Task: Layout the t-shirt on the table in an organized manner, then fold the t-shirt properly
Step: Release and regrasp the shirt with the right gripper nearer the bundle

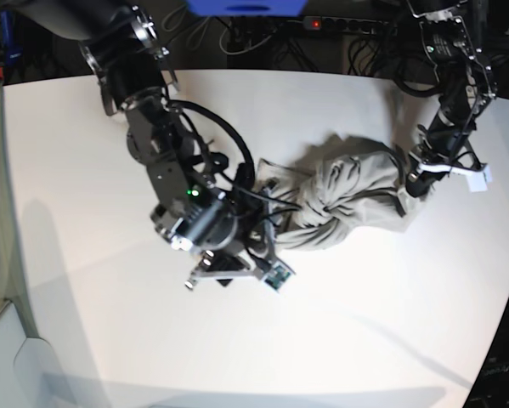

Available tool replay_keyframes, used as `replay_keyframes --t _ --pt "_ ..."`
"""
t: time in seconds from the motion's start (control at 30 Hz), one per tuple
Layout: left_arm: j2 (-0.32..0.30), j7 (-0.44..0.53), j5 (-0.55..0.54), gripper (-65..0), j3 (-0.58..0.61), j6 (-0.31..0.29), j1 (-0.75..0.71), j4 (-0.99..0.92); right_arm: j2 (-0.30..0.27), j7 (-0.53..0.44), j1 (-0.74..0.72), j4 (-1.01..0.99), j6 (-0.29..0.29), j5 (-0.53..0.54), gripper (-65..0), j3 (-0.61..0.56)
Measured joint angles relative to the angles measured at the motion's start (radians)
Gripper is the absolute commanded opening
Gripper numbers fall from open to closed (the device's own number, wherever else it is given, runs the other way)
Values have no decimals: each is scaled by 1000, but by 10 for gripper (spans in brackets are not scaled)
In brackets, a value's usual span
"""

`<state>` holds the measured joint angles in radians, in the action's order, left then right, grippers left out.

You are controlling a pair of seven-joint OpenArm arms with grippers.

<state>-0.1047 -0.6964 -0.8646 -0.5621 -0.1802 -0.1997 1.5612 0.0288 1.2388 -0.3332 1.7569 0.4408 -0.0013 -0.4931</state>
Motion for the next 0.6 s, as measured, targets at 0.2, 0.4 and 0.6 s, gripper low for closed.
replay_keyframes --t 0.2,0.4,0.6 --pt "-10 12 6 -646 39 0 -13 0 66 -77 -91 -182 1 0 -302 -35" --pt "-8 9 7 -646 51 0 -13 0 121 -149 -145 -389 95 2 -302 -33" --pt "-7 9 6 -646 51 0 -13 0 116 -229 -154 -451 96 -2 -300 -31"
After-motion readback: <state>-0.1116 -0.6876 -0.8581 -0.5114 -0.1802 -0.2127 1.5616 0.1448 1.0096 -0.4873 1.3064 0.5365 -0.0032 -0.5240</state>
